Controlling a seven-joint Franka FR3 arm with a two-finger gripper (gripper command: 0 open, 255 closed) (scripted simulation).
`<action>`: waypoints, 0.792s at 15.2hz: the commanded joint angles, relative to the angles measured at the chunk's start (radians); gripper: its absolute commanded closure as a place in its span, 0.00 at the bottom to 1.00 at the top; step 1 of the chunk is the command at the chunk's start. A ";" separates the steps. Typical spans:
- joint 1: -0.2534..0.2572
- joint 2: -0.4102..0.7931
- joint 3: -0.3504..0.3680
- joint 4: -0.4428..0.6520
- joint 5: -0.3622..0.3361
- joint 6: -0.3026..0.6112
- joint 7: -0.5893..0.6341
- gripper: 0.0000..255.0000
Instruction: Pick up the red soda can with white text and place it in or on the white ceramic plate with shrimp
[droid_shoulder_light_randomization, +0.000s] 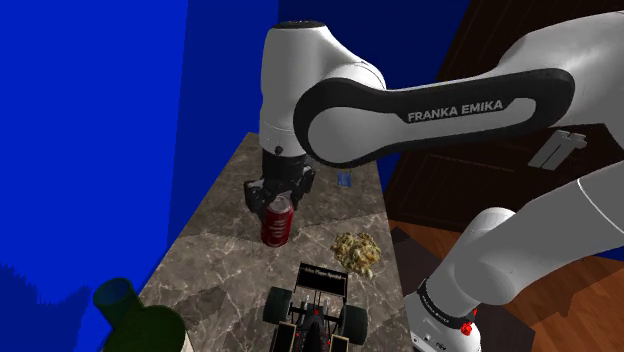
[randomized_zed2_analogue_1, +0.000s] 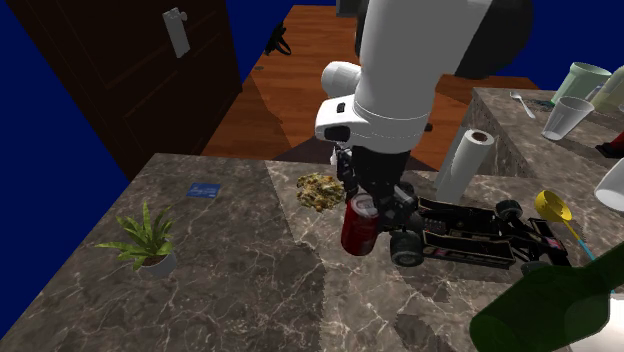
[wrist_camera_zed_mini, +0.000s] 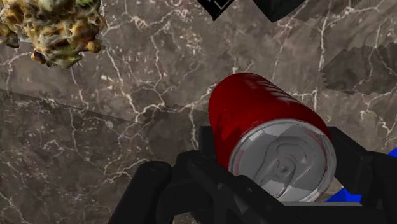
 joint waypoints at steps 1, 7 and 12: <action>0.009 -0.077 -0.037 -0.049 0.025 -0.027 -0.044 1.00; 0.037 -0.307 -0.163 -0.211 0.050 -0.107 -0.169 1.00; 0.043 -0.488 -0.269 -0.317 0.020 -0.195 -0.259 1.00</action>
